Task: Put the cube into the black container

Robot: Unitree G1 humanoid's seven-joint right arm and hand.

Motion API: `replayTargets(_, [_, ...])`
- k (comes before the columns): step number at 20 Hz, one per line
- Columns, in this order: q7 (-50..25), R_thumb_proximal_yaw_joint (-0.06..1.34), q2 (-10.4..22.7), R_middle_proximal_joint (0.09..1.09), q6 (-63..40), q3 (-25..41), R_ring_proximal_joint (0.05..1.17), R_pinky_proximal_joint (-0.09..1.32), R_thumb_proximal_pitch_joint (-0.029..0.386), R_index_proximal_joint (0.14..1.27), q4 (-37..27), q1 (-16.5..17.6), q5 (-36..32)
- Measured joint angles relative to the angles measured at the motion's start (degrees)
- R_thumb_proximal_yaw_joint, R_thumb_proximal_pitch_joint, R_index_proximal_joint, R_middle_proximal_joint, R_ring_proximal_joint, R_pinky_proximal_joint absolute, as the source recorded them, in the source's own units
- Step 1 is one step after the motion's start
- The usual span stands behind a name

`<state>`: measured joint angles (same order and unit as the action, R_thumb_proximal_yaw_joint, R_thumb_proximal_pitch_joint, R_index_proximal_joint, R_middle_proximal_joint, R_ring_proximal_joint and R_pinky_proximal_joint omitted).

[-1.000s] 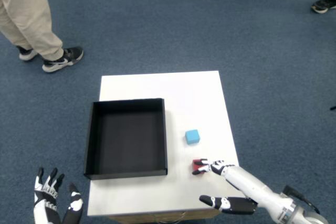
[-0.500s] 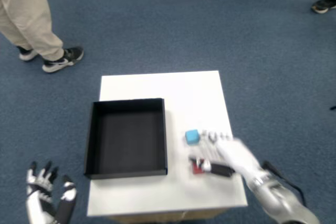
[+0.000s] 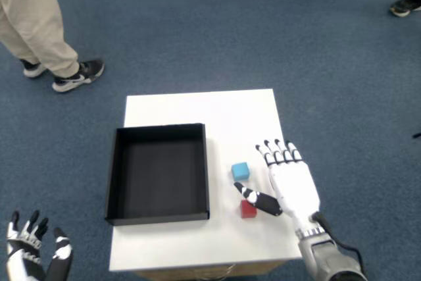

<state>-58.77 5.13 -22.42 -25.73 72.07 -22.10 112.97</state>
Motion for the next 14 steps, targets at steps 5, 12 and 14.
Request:
replayTargets(5, [-2.29, 0.12, 0.93, 0.13, 2.74, 1.51, 0.15, -0.01, -0.024, 0.18, 5.73, -0.60, 0.00])
replayTargets(12, [-3.93, 0.13, 1.92, 0.14, 2.72, 3.12, 0.14, -0.01, -0.009, 0.18, 8.74, -1.61, 0.00])
replayTargets(14, [-4.41, 0.14, 2.09, 0.13, 2.46, 3.21, 0.14, -0.01, 0.003, 0.18, 9.48, -1.60, -0.01])
